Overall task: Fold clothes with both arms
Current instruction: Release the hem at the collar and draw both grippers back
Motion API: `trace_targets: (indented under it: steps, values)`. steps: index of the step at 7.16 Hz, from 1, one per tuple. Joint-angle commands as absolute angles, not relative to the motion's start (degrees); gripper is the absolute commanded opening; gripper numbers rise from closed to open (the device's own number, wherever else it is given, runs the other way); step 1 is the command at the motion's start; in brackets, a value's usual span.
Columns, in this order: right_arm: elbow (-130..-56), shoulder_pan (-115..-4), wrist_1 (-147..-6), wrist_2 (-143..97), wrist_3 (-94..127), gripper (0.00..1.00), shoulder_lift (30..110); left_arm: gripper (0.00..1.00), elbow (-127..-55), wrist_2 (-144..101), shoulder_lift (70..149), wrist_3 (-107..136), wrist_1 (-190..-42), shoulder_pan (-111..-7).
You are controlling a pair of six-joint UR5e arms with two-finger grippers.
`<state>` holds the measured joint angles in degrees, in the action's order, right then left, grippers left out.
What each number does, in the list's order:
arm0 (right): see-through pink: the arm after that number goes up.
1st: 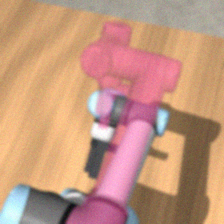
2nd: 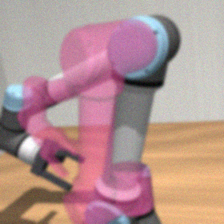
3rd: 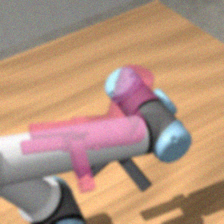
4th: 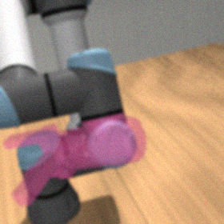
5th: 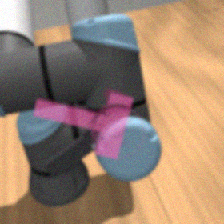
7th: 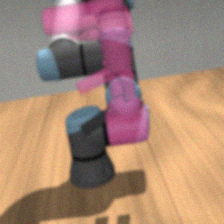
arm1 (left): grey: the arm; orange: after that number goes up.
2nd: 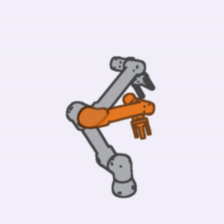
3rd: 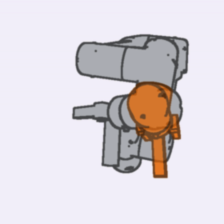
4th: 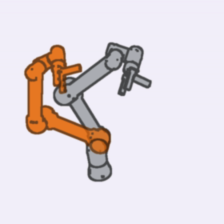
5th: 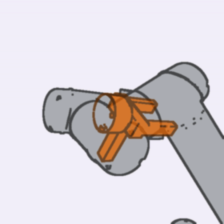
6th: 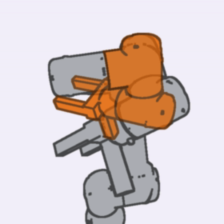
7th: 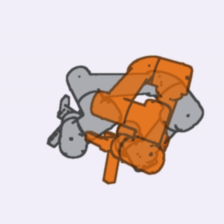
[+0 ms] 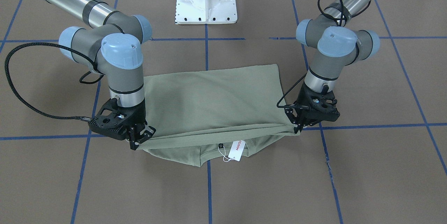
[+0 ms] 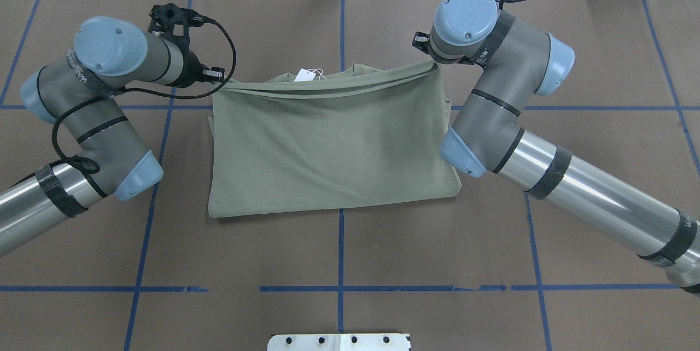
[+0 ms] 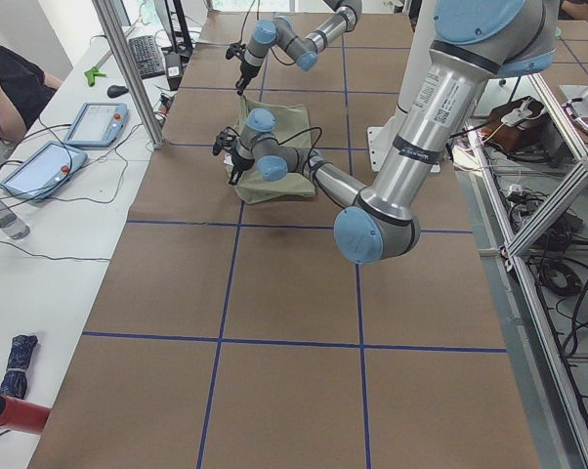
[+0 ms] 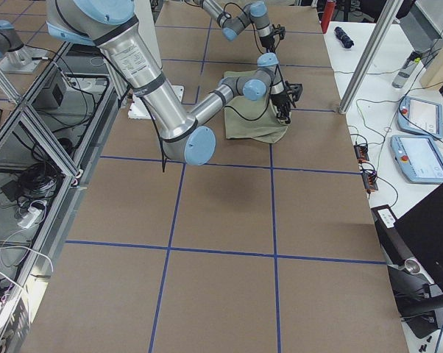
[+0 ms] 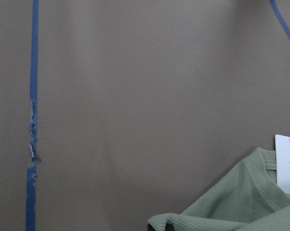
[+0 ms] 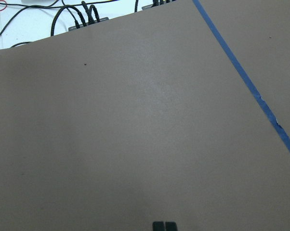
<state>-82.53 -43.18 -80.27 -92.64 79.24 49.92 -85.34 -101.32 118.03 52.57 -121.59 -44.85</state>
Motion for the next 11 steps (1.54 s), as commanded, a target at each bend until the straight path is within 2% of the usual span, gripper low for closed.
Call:
trace_targets:
  steps: [1,2,3,4,6,8,10,11]
  values:
    - [-81.7,-43.5,-80.1,-92.8,78.7,0.00,49.7,0.15,-84.3,-101.2,118.1,52.5,-122.3,-44.3]
    - [-81.6,-43.0,-79.9,-92.5,78.7,0.99,50.0,0.99,-84.6,-101.1,118.0,51.5,-122.4,-44.2]
    - [-82.4,-43.2,-79.7,-93.4,77.5,1.00,50.0,1.00,-87.2,-101.5,117.3,49.3,-122.5,-44.2]
    - [-83.5,-43.9,-79.5,-98.2,73.3,1.00,50.4,1.00,-93.1,-101.9,114.5,48.9,-122.2,-43.9]
    - [-87.5,-43.9,-79.5,-98.9,72.6,1.00,52.7,1.00,-104.9,-101.8,102.3,50.9,-124.5,-39.1]
    - [-88.0,-43.9,-79.5,-99.0,72.6,1.00,53.0,1.00,-106.5,-96.9,96.1,61.0,-132.8,-30.8]
    - [-88.0,-43.9,-79.5,-98.9,72.6,1.00,52.9,0.82,-106.2,-92.6,96.0,69.2,-133.2,-24.4]
    - [-88.0,-43.9,-79.5,-99.0,72.5,1.00,52.9,0.78,-105.7,-91.1,96.1,71.1,-133.2,-22.5]
